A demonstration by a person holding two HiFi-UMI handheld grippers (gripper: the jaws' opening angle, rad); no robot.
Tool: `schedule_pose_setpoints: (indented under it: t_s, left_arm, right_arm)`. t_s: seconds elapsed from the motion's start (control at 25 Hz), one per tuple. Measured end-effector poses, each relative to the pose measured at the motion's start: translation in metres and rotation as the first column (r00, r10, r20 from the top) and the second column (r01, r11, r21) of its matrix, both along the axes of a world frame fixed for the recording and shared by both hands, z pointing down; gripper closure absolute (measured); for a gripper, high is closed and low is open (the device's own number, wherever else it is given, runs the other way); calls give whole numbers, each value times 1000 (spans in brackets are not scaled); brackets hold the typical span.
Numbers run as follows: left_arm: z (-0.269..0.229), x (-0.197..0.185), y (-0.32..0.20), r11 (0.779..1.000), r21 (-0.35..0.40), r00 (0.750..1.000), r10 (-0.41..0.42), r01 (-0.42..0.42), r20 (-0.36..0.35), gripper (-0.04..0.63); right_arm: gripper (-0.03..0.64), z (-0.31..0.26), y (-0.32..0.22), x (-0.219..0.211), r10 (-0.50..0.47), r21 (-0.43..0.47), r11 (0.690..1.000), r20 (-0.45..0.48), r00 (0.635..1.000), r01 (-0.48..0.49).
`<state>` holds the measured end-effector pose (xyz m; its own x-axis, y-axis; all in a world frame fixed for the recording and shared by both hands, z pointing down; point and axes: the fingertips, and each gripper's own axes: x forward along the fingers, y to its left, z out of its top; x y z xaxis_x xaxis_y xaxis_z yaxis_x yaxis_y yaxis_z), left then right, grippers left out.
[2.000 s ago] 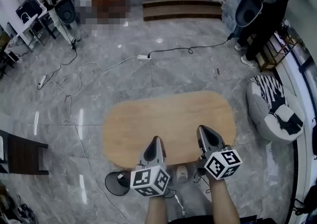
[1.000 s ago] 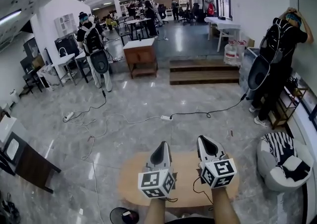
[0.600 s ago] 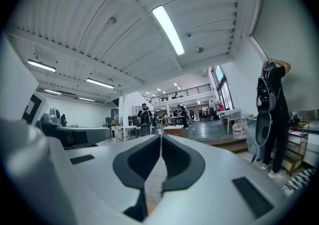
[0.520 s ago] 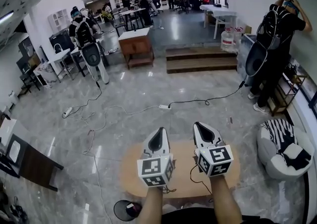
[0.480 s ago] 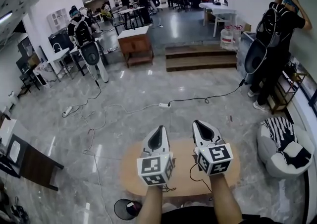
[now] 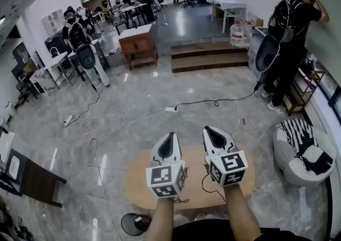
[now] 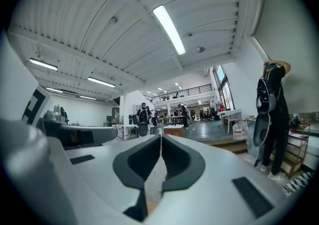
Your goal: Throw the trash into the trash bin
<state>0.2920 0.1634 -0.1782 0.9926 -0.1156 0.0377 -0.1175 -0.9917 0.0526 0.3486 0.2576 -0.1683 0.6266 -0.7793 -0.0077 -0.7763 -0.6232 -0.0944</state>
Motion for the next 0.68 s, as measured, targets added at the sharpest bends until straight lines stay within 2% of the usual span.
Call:
schedule_pose_setpoints:
  t_s: [0.68]
  left_arm:
    - [14,16,16,997,-50,998,55,-54,13,589]
  right_arm:
    - [603,8,17,7,40,-19,999,1,999,-40]
